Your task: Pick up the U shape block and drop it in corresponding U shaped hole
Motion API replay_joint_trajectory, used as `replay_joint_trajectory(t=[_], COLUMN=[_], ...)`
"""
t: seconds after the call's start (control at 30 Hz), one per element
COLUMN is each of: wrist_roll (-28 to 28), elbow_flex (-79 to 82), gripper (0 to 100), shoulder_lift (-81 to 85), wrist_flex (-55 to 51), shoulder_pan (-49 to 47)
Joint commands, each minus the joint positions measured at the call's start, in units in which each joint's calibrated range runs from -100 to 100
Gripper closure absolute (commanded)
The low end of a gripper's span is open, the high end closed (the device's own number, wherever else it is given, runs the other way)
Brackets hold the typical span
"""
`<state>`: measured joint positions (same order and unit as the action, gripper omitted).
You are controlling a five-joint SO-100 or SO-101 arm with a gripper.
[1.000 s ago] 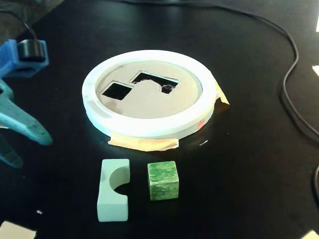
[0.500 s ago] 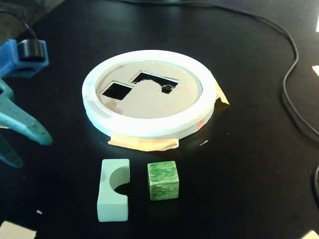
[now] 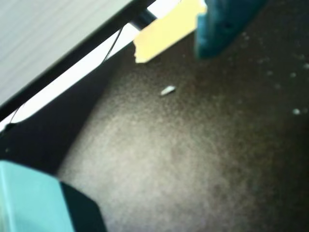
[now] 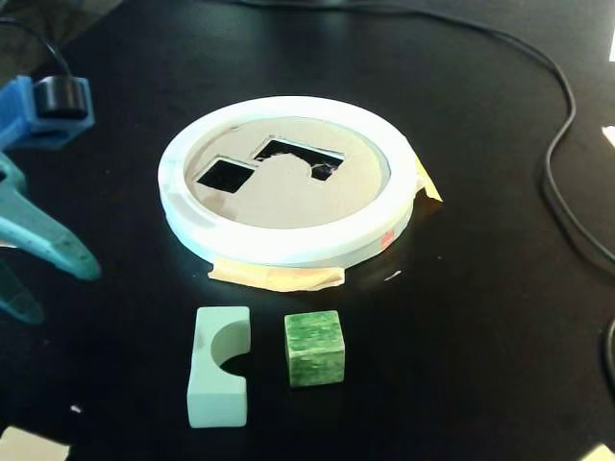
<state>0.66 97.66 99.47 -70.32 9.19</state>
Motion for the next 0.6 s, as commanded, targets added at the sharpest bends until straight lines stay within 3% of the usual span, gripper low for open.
replay_joint_trajectory(t=[0.0, 0.57], wrist_roll=[0.0, 0.0], elbow_flex=[0.1, 0.1], gripper=[0, 0], shoulder_lift=[0.5, 0.5], wrist_flex=[1.8, 1.9], shoulder_pan=[0.8, 0.8])
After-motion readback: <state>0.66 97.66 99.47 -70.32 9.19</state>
